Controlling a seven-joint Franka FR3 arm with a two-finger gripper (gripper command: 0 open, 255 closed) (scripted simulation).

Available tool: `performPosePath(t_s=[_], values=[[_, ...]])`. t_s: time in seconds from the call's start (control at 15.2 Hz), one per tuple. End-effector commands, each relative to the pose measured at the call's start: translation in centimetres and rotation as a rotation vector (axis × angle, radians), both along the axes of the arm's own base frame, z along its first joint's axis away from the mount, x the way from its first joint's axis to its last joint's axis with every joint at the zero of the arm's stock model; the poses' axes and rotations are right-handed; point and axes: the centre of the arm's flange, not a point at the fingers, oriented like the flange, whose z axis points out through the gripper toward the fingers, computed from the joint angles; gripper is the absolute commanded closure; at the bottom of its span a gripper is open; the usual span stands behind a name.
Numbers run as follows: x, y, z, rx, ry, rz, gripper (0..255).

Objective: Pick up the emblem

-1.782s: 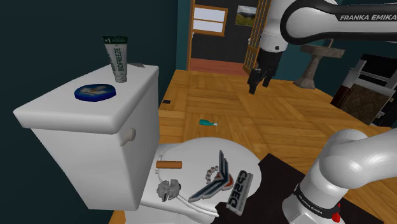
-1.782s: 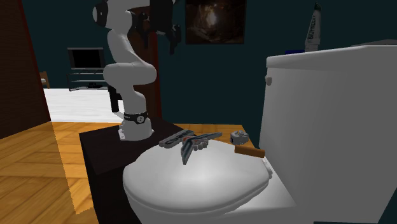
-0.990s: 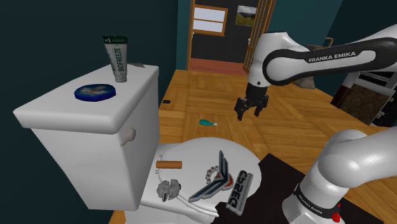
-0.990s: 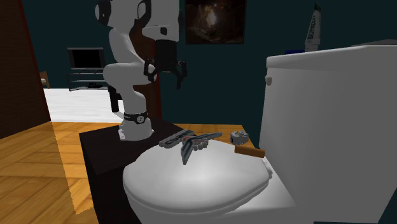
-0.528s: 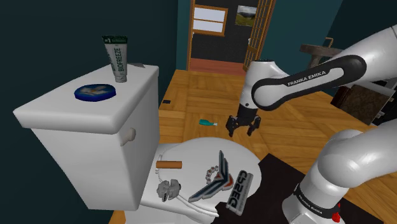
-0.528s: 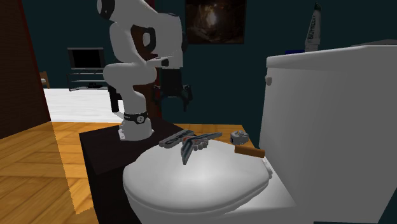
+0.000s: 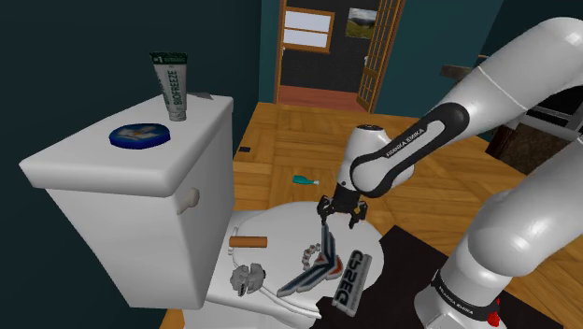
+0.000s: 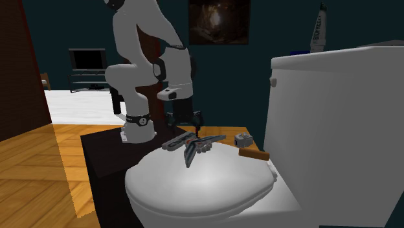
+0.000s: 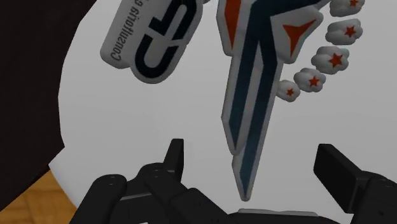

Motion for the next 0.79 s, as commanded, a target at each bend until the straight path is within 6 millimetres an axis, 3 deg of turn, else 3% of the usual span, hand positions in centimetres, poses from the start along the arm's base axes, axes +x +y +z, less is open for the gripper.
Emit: performPosePath(t_s=[0.0, 0.07, 0.59, 0.73], values=[[0.3, 0.7, -2.5, 0.020, -0.001, -0.060, 0], [0.5, 1.0, -3.8, 0.030, 0.000, -0.088, 0], [0.5, 1.0, -7.9, 0.031, 0.001, -0.090, 0], [0.5, 1.0, -7.9, 0.031, 0.001, -0.090, 0]])
